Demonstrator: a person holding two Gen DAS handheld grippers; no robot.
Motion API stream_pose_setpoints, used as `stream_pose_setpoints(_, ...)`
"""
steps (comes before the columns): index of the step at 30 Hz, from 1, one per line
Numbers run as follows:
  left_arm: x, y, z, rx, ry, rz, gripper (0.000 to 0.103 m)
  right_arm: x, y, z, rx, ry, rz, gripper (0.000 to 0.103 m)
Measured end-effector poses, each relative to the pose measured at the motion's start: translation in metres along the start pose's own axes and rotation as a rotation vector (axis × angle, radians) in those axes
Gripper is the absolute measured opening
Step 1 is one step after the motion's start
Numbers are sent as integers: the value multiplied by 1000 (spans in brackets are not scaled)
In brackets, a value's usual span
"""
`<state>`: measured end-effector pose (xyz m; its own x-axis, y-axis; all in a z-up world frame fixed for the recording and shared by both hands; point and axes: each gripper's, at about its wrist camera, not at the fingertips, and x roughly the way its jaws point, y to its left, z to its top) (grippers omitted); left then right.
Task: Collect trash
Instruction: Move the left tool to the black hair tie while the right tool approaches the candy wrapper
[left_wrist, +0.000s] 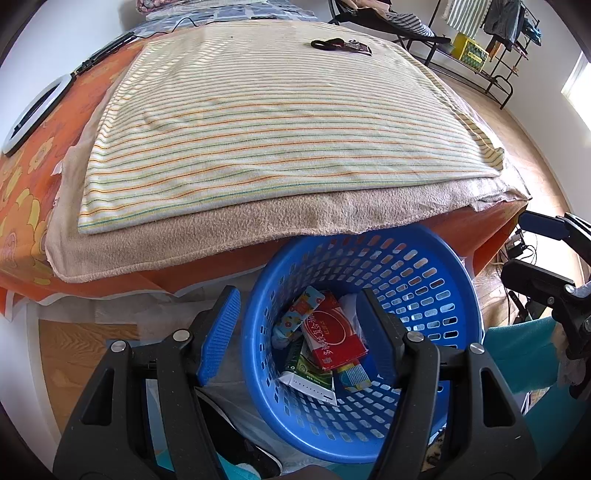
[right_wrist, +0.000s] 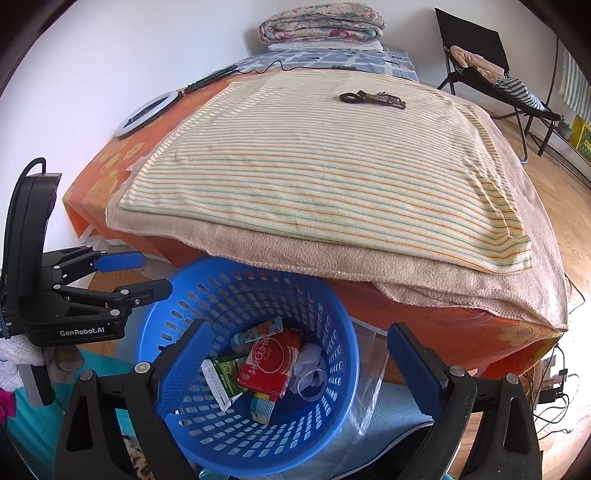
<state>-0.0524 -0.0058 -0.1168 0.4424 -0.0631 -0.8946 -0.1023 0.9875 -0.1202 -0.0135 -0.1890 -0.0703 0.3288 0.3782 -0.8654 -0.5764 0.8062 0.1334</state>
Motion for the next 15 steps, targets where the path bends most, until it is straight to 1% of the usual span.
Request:
stream_pose_setpoints(4, -1, 1, 6, -19, -3, -19, 67, -4, -3, 7, 11, -14, -5, 100)
stream_pose_setpoints(9, -4, 0, 14, -29, -9, -44, 67, -5, -7, 15, 24, -16, 2, 101)
stream_pose_setpoints(15, -13, -3, 31, -38, -31, -85, 67, -14, -21, 30, 61, -31, 24, 101)
